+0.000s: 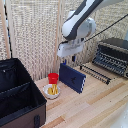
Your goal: Gently maneuver your gripper in the book's direction. Confidently hold the book by angling your gripper properly. Relocate the book to the caddy. Pinpoint the back pocket of the caddy and set the book down inside it.
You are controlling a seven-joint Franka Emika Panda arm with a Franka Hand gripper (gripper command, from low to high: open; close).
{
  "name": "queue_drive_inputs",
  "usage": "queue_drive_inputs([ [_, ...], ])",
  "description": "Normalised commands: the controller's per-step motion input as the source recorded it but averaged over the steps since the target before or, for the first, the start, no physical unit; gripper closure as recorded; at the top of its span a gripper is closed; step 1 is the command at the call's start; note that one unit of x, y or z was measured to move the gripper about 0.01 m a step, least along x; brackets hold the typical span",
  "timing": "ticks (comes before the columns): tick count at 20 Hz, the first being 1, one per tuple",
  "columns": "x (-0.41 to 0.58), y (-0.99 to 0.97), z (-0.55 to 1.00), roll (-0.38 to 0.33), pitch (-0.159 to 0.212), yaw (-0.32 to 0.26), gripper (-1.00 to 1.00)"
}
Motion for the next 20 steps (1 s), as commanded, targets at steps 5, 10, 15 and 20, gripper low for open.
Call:
queue_drive_inputs([
  [5, 0.031, -0.08, -0.33, 0.0, 0.048, 0.042, -1.0],
  [10, 0.07, 0.0, -0.31, 0.0, 0.07, -0.086, 1.0],
  [15, 0.131, 0.0, -0.18, 0.0, 0.063, -0.126, 1.0],
  [20, 0.116, 0.18, -0.06, -0.01, 0.011, -0.028, 1.0],
])
